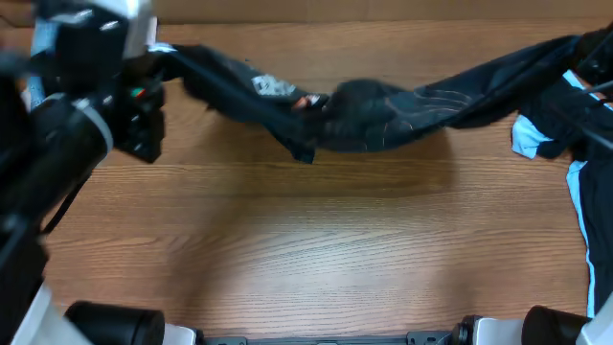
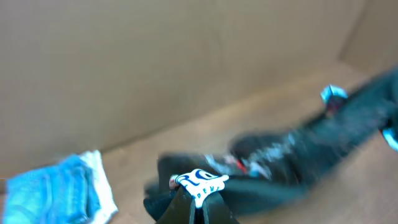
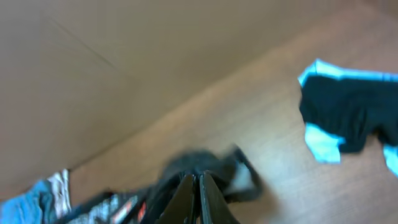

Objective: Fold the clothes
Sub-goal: 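Lift the jersey with both grippers, swing it up and lay it flat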

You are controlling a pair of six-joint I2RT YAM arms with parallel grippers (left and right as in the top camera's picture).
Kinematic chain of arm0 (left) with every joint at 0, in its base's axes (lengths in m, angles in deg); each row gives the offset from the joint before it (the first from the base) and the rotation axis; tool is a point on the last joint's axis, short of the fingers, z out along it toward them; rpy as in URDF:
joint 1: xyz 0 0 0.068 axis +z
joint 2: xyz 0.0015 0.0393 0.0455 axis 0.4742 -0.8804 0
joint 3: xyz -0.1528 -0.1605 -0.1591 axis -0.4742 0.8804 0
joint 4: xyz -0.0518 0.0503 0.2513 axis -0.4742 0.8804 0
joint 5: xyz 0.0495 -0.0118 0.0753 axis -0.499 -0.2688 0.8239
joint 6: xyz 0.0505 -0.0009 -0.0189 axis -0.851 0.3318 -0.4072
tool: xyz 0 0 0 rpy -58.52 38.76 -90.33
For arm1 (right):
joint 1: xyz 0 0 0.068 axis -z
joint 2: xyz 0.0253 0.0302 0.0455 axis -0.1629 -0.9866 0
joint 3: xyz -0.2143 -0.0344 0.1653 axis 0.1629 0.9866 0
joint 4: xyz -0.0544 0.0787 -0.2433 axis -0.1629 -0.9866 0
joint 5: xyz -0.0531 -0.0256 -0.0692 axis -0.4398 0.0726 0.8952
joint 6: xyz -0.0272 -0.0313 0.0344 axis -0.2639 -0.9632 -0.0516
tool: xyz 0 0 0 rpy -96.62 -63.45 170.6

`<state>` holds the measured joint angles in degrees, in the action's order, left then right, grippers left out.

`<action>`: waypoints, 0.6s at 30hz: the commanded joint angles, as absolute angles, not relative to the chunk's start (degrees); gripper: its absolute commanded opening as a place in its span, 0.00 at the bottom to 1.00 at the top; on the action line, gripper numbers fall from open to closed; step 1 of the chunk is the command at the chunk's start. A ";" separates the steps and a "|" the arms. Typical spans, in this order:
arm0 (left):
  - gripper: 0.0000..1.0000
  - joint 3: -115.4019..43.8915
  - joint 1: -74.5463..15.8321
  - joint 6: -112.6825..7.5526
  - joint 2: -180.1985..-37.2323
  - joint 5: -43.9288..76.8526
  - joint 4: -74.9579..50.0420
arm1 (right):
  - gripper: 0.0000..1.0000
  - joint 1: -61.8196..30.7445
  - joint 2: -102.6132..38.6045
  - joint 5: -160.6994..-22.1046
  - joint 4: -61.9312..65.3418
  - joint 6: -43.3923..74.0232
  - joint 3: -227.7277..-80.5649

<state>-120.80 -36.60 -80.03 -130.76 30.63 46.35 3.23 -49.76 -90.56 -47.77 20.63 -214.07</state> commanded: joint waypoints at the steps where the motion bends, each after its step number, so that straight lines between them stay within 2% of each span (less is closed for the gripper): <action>1: 0.04 -120.63 -36.97 -75.79 -131.61 36.50 43.68 | 0.04 3.01 -48.17 -90.25 -45.65 19.88 -217.28; 11: 0.04 -120.49 -36.32 -73.54 -146.50 41.73 34.09 | 0.04 3.01 -57.33 -90.98 -36.58 21.65 -217.26; 18: 0.04 -120.49 -34.94 -71.42 -161.10 41.05 16.25 | 0.04 1.67 -69.04 -99.48 -23.51 22.72 -217.26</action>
